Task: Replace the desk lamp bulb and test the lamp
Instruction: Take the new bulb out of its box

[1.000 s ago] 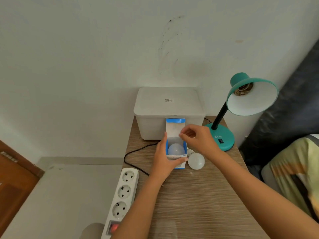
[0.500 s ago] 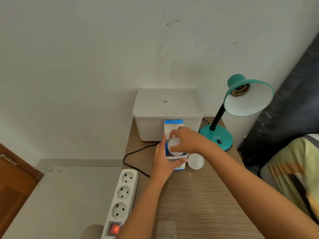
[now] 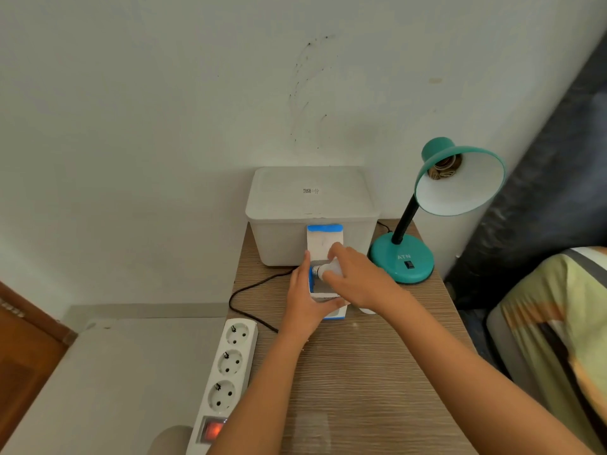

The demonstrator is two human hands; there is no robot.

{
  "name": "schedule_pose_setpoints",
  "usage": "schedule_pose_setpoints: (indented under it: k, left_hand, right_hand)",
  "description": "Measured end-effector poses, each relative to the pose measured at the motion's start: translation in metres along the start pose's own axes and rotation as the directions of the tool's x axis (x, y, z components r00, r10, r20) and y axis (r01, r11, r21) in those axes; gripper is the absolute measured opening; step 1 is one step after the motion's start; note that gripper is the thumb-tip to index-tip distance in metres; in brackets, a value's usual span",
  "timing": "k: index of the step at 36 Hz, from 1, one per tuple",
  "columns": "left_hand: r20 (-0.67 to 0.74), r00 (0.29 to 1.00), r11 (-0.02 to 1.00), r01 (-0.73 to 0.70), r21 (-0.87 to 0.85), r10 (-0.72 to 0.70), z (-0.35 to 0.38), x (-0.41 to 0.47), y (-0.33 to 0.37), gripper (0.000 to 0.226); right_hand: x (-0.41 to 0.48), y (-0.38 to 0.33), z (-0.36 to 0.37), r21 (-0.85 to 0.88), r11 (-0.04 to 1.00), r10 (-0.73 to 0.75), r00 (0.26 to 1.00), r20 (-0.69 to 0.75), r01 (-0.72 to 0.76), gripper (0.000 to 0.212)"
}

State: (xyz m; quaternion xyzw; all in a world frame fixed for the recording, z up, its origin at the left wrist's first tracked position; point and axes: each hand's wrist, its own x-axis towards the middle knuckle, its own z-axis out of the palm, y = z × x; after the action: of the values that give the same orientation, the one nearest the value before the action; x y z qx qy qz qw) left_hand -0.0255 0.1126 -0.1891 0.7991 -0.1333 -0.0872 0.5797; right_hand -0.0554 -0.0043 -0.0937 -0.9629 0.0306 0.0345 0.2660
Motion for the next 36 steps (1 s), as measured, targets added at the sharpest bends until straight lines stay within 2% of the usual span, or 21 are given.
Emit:
schedule_pose_setpoints:
  k: [2,7,13,17,22,28,36]
  left_hand:
    - [-0.002,1.0,1.0,0.0,-0.005,0.0,0.0,0.0,0.0,0.11]
    - [-0.006,1.0,1.0,0.011,0.003,-0.011,0.0,0.002,0.001,0.113]
    - [0.026,1.0,0.999,-0.017,0.03,0.016,-0.005,-0.002,0.002,0.113]
    - [-0.029,0.999,0.999,0.017,0.033,-0.016,-0.028,-0.011,-0.018,0.113]
    - [-0.001,1.0,0.999,0.028,0.047,-0.028,-0.031,-0.014,-0.018,0.112]
    - [0.062,0.998,0.999,-0.002,0.037,-0.001,-0.029,-0.017,-0.014,0.108]
    - [0.133,0.991,1.0,-0.014,0.017,0.012,-0.025,-0.022,-0.008,0.107]
  right_hand:
    - [-0.002,0.002,0.007,-0.026,1.0,-0.015,1.0,-0.013,0.015,0.04]
    - [-0.009,0.01,0.013,0.049,0.999,-0.015,0.991,-0.132,0.022,0.042]
    - [-0.015,0.021,0.014,0.331,0.937,0.19,0.957,-0.22,-0.109,0.034]
    - [-0.008,0.01,0.03,0.375,0.92,0.19,0.966,-0.175,-0.113,0.033]
    - [-0.006,0.018,0.021,0.379,0.915,0.192,0.975,-0.11,-0.137,0.039]
    - [-0.004,0.038,0.007,0.55,0.82,0.334,0.914,-0.23,-0.161,0.029]
    - [0.015,0.048,0.01,0.556,0.807,0.393,0.884,-0.252,-0.2,0.034]
